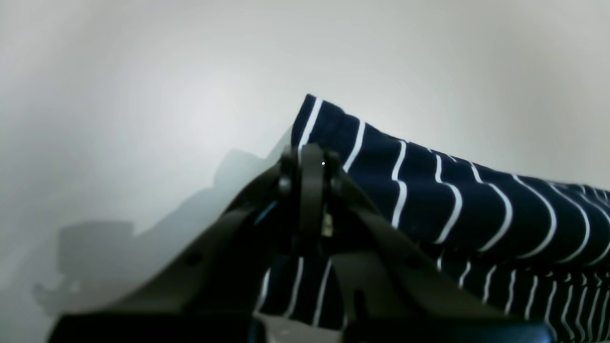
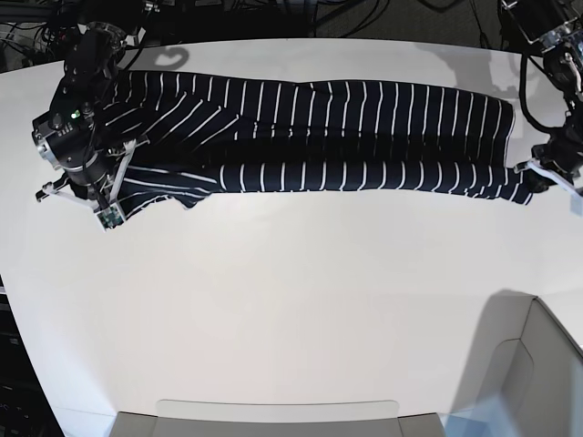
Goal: Fold the T-shirt properly
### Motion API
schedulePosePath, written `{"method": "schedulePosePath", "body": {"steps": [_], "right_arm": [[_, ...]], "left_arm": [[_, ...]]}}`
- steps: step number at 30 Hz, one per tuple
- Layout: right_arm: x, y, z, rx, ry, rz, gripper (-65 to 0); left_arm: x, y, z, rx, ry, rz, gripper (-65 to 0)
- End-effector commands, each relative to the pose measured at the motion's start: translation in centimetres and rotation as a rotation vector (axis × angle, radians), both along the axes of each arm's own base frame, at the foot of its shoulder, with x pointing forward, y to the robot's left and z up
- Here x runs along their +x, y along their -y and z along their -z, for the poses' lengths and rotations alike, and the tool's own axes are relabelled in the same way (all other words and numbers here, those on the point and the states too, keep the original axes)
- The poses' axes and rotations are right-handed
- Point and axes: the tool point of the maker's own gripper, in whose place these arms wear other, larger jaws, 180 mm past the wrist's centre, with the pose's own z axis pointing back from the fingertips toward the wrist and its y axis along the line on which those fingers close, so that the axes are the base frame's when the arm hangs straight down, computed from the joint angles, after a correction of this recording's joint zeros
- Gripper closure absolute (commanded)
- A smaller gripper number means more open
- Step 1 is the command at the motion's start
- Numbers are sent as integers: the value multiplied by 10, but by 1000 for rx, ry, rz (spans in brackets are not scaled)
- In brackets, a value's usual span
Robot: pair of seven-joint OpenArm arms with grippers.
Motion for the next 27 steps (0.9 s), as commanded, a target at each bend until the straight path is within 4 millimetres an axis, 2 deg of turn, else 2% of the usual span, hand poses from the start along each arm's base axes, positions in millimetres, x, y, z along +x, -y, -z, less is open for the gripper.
{"method": "schedulePosePath", "body": {"steps": [1,6,10,14,15,19,25,27], "right_arm": [[0,5,-6,-28,12,-6,0],[-19,5,10,-29,-50,-8,0],[-30,4,20,-28,-86,-12,0],[-32,3,21,-28,-92,-15,0],[-32,3,21,-28,-92,-15,0],[-32,3,21,-31,-91,-14,-5],[-32,3,21,-28,-92,-15,-194],[-32,2,21,-28,-92,-17,-238]], "left_arm": [[0,-2,-4,16,12,2,0],[-22,7,19,-13,-48,-6,0],[-26,5,25,-18,-46,-21,0],[-32,2,36,-37,-80,-38,0],[-32,1,36,-36,-80,-38,-21],[-34,1,36,-30,-83,-29,-187],[-36,2,38,-35,-99,-27,-223],[-37,2,40,-41,-118,-26,-240]]}}
